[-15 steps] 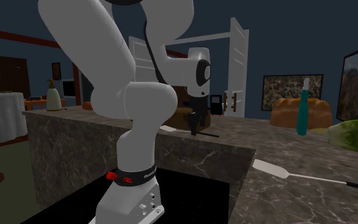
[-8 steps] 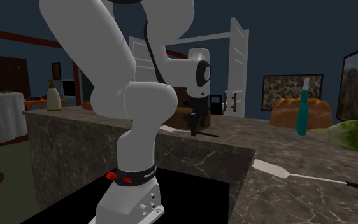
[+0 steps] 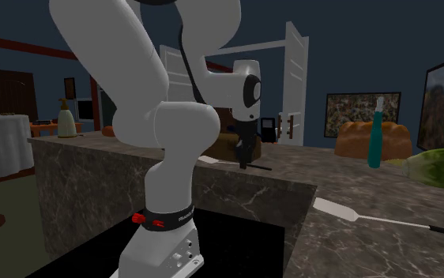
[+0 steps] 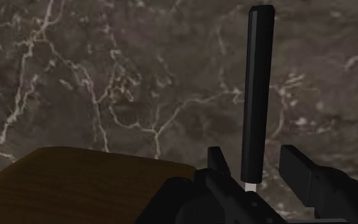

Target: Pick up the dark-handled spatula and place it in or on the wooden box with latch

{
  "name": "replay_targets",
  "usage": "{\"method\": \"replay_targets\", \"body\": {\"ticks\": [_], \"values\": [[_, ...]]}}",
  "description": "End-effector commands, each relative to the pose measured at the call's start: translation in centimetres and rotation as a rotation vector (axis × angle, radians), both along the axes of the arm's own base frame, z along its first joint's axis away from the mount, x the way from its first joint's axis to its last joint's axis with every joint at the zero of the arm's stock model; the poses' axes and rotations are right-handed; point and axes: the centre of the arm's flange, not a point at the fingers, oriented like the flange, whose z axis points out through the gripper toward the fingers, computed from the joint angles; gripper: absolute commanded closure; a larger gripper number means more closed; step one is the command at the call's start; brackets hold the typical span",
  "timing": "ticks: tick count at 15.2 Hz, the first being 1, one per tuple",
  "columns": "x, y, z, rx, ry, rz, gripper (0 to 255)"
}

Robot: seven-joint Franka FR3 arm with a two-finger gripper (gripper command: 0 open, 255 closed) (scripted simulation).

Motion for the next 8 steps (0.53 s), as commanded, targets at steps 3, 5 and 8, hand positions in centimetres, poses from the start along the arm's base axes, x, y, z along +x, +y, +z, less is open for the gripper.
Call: {"method": "replay_targets", "body": {"ticks": [3,5,8], "values": [[-0.1,0.0,0.4,0.001,0.0,0.003,255],[-0.1,0.0,1.4,0.001,0.0,0.003,255],[-0.1,0.0,3.0,0.001,0.0,0.003,255]]}}
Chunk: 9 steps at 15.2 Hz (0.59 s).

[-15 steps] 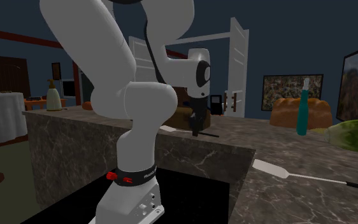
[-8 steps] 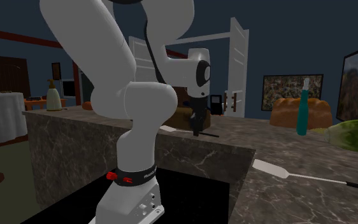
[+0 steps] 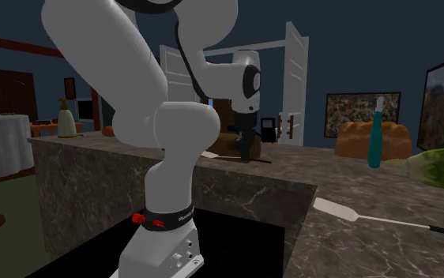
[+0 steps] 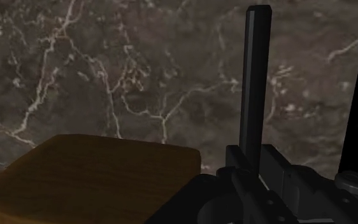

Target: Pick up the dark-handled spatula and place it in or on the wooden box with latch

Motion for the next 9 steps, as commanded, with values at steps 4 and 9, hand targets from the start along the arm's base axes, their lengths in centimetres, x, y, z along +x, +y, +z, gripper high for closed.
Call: {"method": "replay_targets", "body": {"ticks": [4,9], "values": [[0.0,-0.1,2.6,0.0,0.001,0.0,255],[0.0,-0.1,5.2,0.0,0.001,0.0,255]]}}
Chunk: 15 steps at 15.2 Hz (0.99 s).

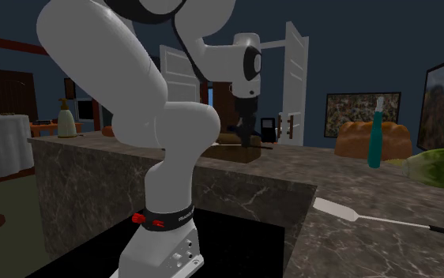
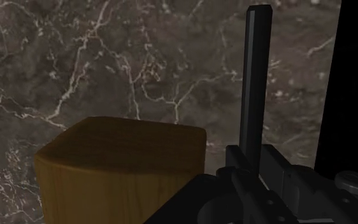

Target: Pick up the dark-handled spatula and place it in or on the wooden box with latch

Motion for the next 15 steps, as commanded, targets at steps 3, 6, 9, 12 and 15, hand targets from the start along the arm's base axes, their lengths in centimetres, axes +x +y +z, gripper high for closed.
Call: {"method": "replay_targets", "body": {"ticks": [3,6,9,12,15], "values": [[0.0,0.0,2.1,0.0,0.001,0.0,255],[0.0,0.0,3.7,0.0,0.001,0.0,255],[0.0,0.0,5.3,0.0,0.001,0.0,255],[0.0,0.0,6.9,0.0,0.001,0.0,255],[0.0,0.0,8.4,0.0,0.001,0.0,255]]}}
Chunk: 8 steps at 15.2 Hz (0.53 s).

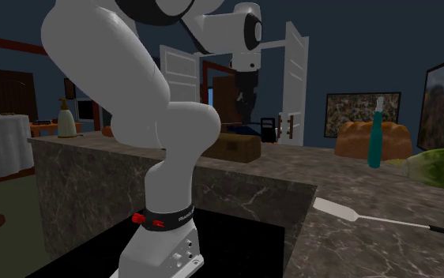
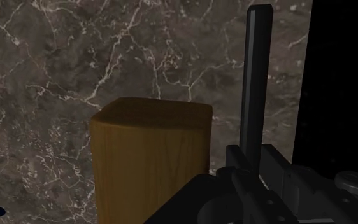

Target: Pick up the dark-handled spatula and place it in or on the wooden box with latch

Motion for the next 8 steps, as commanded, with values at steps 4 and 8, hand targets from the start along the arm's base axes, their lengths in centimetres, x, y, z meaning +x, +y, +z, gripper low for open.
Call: {"method": "replay_targets", "body": {"ticks": [4,8], "values": [[0.7,1.0,1.9,0.0,0.0,0.0,255],[3.8,5.3,2.2,0.0,0.0,0.0,255]]}}
